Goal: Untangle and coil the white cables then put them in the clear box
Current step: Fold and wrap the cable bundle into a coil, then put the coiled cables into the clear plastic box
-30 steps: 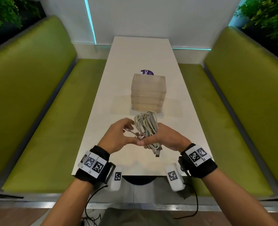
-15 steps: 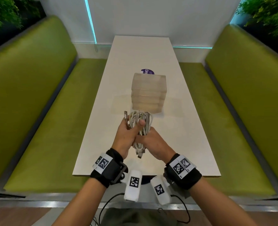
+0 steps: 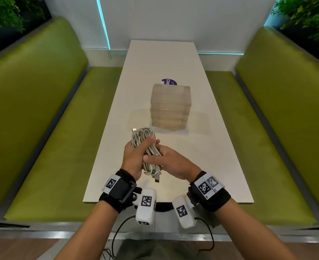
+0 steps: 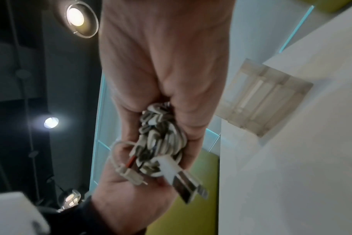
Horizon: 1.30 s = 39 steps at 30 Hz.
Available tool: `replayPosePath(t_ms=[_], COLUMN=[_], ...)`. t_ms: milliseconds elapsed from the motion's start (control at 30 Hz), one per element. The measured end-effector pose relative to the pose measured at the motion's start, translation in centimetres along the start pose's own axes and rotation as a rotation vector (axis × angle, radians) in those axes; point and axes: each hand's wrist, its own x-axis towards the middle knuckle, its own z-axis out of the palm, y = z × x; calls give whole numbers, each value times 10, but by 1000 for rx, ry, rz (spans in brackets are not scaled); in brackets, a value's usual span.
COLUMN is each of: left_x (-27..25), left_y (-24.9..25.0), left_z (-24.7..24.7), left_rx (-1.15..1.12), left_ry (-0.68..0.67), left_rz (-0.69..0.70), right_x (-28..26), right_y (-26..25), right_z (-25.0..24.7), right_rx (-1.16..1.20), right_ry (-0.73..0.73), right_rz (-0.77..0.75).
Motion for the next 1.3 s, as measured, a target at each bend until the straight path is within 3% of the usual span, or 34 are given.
replayPosePath(t_ms=[100, 233, 300, 400, 467, 567, 633, 767, 900, 1000, 1133, 1300], left_x=[3, 9, 14, 21, 28, 37, 42, 51, 58, 61, 63, 58], left_y=[-2, -5, -6, -4, -1, 5, 9, 19, 29, 33, 30, 19], left_z=[-4, -6, -9, -19, -29, -40, -39, -33, -34, -39, -42, -38], left_rx=[-14, 19, 27, 33, 29, 91, 151, 220, 252, 314, 363, 464], left_ry=[39, 61, 70, 107, 138, 163, 166, 175, 187, 199, 205, 178], left_rz=[32, 44, 55, 72, 52, 41, 41, 57, 101, 141, 109, 82], right_x=[9, 15, 15, 22, 40, 85, 116, 143, 127, 98, 57, 14], right_y=[12, 19, 11, -10, -21, -29, -34, -30, -22, -21, -5, 10], right_z=[2, 3, 1, -20, -47, -90, -111, -131, -115, -96, -90, -104], right_rx=[30, -60, -149, -544, -676, -822, -1013, -1189, -1177, -1178, -1212, -1085], right_ry=[143, 165, 111, -15, 154, 484, 486, 390, 556, 628, 564, 427], right_rz=[16, 60, 126, 245, 223, 40, 29, 199, 56, 100, 58, -74])
